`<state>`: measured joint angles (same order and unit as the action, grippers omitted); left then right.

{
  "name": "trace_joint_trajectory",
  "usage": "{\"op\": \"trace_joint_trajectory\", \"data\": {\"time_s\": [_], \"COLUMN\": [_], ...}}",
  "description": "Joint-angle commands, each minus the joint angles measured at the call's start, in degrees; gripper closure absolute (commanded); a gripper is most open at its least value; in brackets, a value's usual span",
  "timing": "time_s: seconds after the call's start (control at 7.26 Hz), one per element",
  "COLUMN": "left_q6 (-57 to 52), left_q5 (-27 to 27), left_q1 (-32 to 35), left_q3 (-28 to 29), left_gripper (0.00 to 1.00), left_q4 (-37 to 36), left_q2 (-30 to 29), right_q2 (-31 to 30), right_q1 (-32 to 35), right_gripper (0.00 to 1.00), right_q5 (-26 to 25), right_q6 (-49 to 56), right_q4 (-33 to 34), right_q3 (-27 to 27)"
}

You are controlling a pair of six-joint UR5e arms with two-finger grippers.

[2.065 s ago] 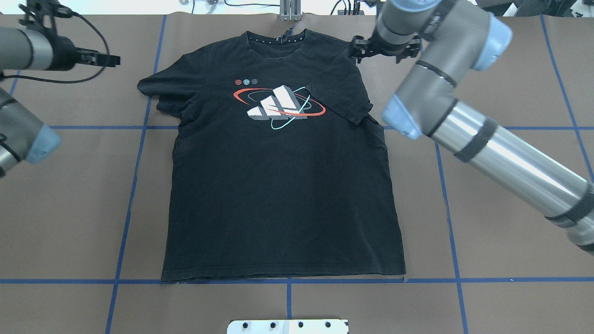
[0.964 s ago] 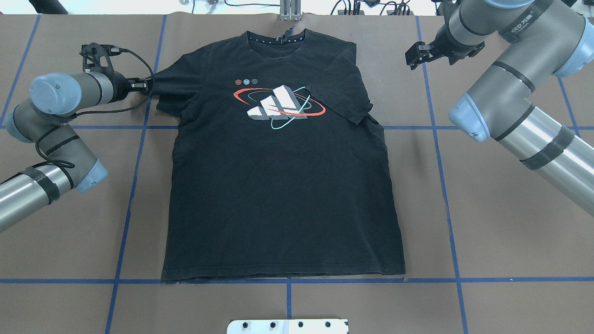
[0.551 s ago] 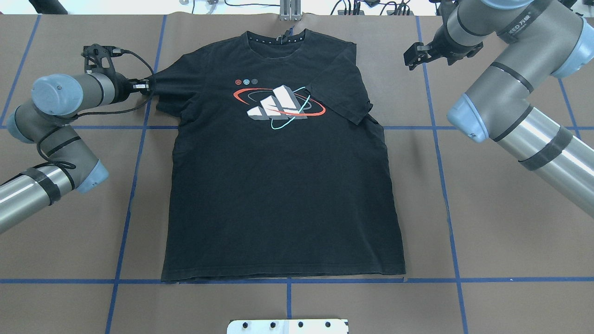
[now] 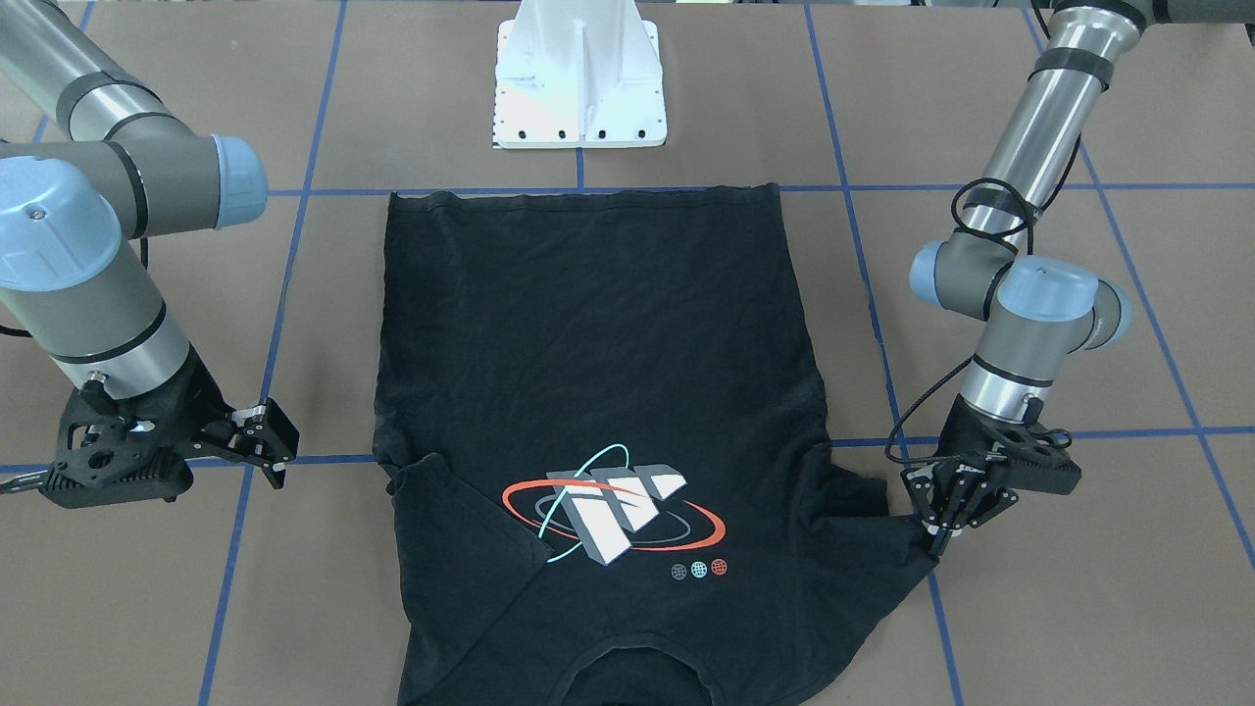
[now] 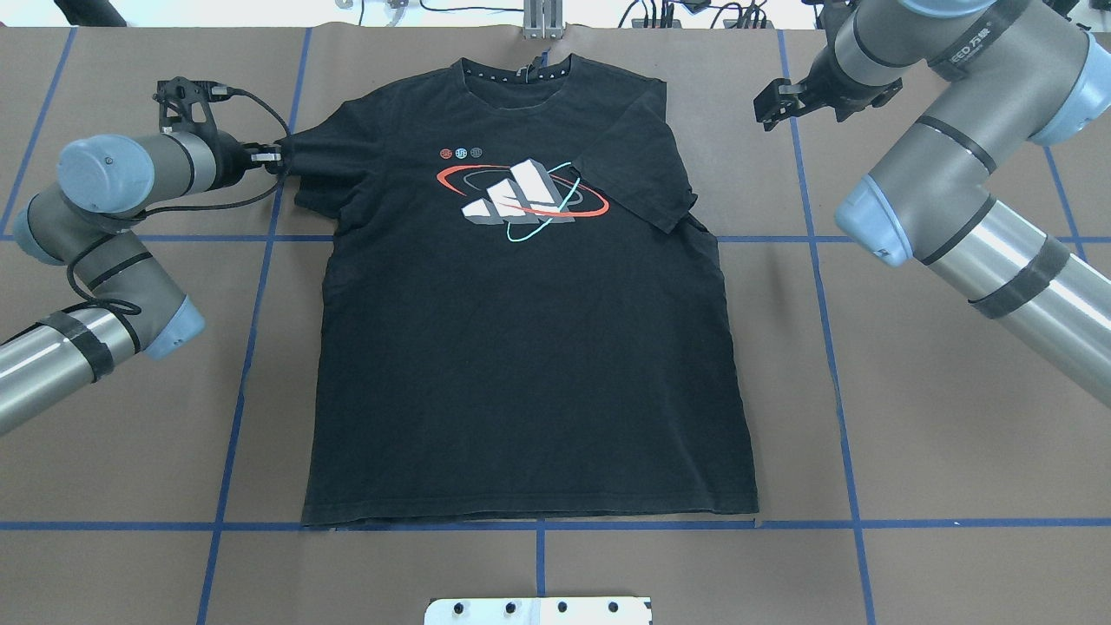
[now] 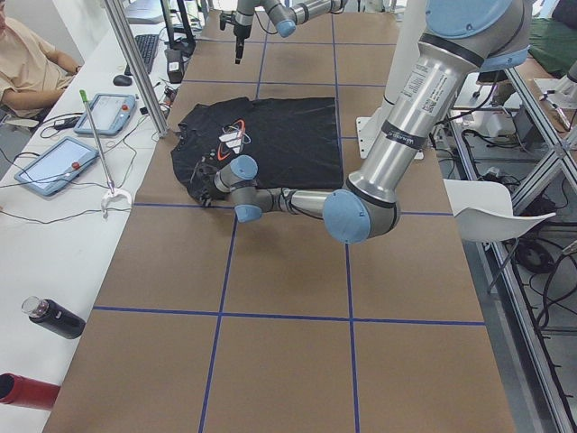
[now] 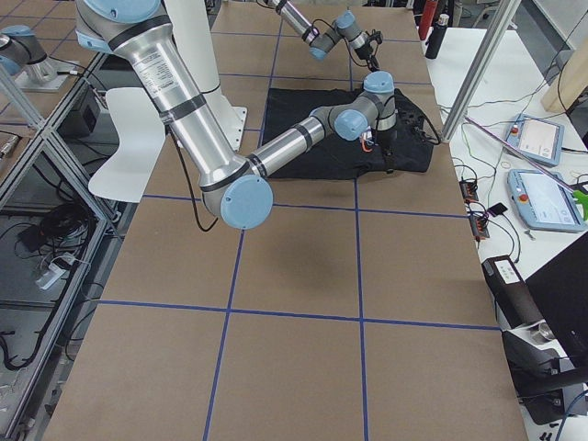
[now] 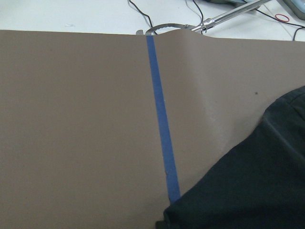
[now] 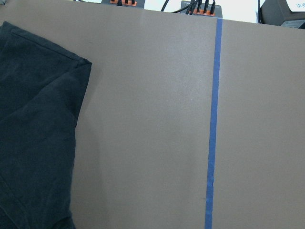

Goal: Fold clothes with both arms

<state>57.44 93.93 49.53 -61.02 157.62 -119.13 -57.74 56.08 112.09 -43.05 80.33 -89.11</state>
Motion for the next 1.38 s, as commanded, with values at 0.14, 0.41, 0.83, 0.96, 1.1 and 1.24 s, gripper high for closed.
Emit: {"op": "trace_joint_trajectory", "data": {"time_s": [0.14,0.41,0.83,0.96,1.1,1.24], "left_q6": [2.3,11.2,18.4,18.4,18.5,18.6], "left_q5": [-0.1,-3.4,-4.7,-6.5,-6.7,-6.7], "left_q1": [-0.2,-6.1,-8.6,-8.7,-8.9,-8.8], "left_q3": [-16.1,-17.1,-4.4,-2.8,-0.7,0.7], "left_gripper": [1.0,1.0,1.0,1.0,1.0,1.0], "left_q4": [-25.2,-37.3,-37.5,-37.0,-37.0,-37.0], "left_q2": [-1.7,-9.0,-19.6,-20.1,-21.6,-22.5], "right_q2": [0.2,0.2,0.3,0.3,0.3,0.3], "right_q1": [-0.1,-0.1,-0.2,-0.3,-0.4,-0.4], "right_gripper": [0.0,0.0,0.0,0.0,0.0,0.0], "right_q5": [-0.1,-0.1,-0.2,-0.2,-0.2,-0.2], "right_q6": [-0.2,-0.3,-0.3,-0.3,-0.3,-0.3], "right_q4": [0.0,0.0,0.0,0.0,0.0,0.0], "right_q3": [0.0,0.0,0.0,0.0,0.1,0.1]}}
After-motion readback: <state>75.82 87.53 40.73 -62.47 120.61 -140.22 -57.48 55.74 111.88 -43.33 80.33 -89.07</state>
